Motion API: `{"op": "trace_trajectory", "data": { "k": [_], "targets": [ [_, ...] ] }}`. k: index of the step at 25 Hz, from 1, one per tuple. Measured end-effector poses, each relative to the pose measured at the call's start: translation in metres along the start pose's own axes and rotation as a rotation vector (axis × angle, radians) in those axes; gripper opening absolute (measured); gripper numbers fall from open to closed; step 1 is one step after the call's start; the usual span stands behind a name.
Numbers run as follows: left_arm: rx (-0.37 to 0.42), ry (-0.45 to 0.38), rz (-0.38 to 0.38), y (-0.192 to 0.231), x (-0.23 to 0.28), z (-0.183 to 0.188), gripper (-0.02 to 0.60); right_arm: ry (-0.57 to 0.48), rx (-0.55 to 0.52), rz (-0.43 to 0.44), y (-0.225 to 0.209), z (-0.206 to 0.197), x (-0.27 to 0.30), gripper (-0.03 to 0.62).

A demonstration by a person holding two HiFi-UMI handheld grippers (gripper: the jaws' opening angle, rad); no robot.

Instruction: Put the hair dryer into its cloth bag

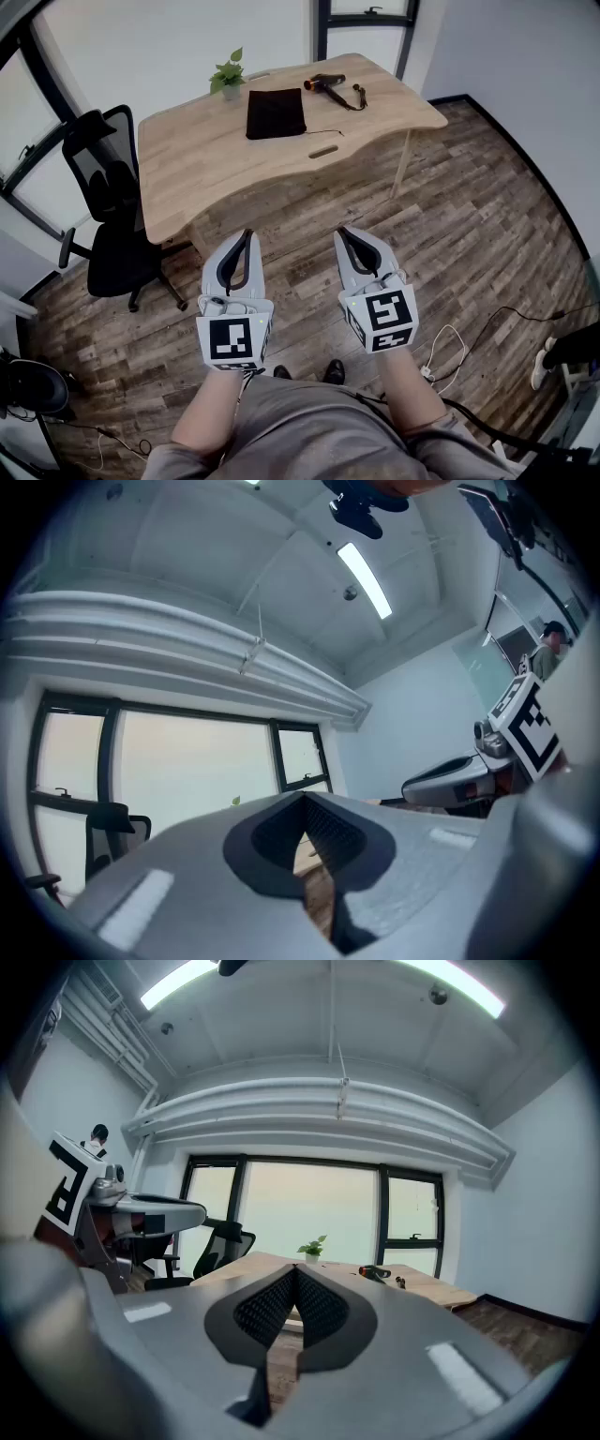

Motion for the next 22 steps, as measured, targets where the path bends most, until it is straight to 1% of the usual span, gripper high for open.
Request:
{"op": "trace_trajectory", "data": {
  "k": [9, 16, 19, 22],
  "targets": [
    [0.006, 0.009, 0.011, -0.026, 0.017, 0.001, 0.000, -0.003, 0.006, 0.022, -0.027, -0.007, -0.004, 0.023],
    [0.011, 0.032, 0.021, -0.059, 0.031, 0.005, 0.000, 0.009, 0.010, 0.060, -0.054, -0.023, -0.009, 0.023],
    [0.022, 0.045, 0.017, -0.065, 0.038, -0.004, 0.000, 0.023, 0.029, 0.075, -0.060, -0.032, -0.003, 0.023],
    [0.027, 0.065, 0.020, -0.060, 0.050, -0.013, 0.000, 0.029, 0.037, 0.087, -0.063, -0.036, 0.007, 0.023]
  ]
}}
Point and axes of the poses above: the fingertips, and each gripper's own axes: x forward along the fingers, y to its left, z out of its top, the point moved 2 cm from there along -x, backward along the fingers, and after that the axes turned 4 degrees about -z, right-handed, at the moved point
